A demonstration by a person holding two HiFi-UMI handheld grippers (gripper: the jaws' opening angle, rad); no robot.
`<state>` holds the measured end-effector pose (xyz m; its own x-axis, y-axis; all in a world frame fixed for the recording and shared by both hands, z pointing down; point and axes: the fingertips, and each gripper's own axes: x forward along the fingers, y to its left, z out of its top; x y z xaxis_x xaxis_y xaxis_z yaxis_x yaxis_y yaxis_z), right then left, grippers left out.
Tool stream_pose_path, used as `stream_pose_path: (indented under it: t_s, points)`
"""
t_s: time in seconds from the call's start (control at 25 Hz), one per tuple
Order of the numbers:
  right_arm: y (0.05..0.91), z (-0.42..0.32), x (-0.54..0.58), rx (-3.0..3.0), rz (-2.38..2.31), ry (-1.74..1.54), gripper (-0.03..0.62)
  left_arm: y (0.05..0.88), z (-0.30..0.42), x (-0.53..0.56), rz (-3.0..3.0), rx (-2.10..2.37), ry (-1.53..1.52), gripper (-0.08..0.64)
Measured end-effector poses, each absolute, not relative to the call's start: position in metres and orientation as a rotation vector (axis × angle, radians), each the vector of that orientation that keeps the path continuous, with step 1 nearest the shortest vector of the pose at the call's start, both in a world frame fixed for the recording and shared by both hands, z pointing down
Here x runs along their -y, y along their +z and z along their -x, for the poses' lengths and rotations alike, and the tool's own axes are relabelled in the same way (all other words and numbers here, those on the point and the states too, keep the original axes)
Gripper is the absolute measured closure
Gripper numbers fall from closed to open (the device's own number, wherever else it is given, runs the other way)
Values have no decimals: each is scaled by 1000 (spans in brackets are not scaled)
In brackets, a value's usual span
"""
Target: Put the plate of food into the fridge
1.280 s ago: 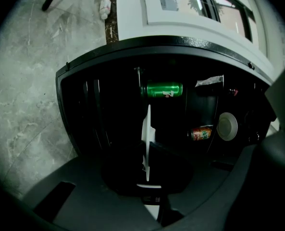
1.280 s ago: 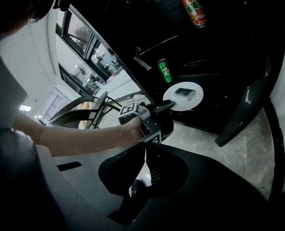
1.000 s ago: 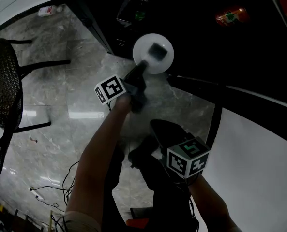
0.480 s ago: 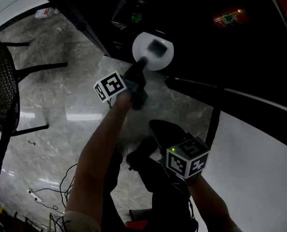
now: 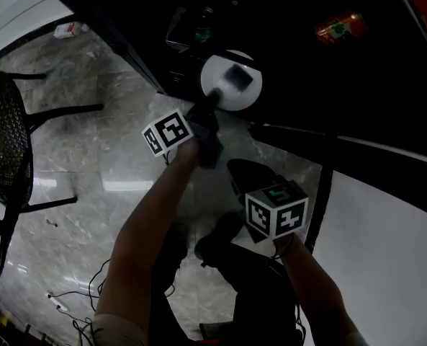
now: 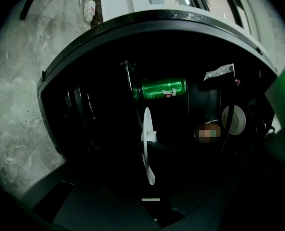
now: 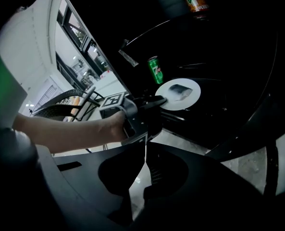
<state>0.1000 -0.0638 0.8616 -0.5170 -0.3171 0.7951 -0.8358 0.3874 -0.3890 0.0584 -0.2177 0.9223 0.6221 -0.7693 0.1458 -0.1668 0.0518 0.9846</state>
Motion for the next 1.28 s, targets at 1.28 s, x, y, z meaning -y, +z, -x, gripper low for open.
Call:
stream_pose_path:
  t_s: [1.28]
  points:
    - [921, -79, 171, 2149, -957, 545, 568, 920, -57, 230, -1519, 750, -551, 538]
